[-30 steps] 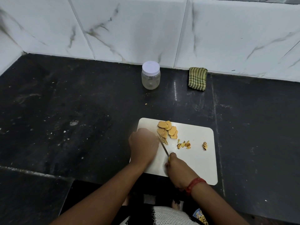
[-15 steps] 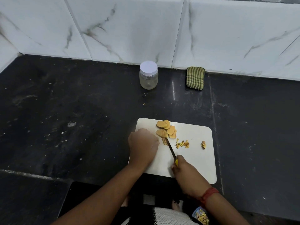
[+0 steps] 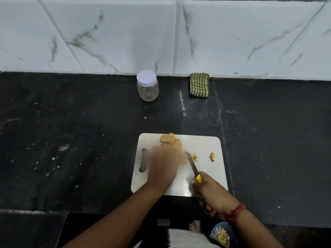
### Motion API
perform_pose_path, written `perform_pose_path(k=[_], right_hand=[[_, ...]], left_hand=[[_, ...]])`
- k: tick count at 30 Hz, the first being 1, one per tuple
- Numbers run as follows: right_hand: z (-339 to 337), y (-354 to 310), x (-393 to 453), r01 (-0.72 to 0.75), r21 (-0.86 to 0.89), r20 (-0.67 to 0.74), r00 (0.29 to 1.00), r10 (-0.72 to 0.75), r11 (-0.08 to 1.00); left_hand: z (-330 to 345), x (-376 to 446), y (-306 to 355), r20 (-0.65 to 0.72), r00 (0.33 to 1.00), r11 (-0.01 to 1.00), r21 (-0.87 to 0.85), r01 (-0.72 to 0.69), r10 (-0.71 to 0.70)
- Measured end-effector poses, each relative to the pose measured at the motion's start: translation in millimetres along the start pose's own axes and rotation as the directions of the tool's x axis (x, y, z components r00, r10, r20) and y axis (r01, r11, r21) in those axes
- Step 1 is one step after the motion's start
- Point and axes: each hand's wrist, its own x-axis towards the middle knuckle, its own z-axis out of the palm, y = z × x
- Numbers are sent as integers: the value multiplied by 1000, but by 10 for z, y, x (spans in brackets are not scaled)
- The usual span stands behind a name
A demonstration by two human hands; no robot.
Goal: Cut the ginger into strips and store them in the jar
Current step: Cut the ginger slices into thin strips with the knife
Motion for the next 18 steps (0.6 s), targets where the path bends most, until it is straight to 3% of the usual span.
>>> perform_pose_path(k=[4, 10, 18], right_hand=[[-68, 13, -65, -33, 207, 94, 995, 14, 978], [-146, 38, -75, -8, 265, 110, 994, -22, 964], [-220, 49, -77, -20, 400, 162, 986, -50, 916]], left_hand=[[48, 37, 105, -28, 999, 999, -51, 17, -19], [-31, 243, 253, -66, 995, 985, -156, 70, -81], [-104, 437, 290, 297, 952, 982, -187, -11, 67]])
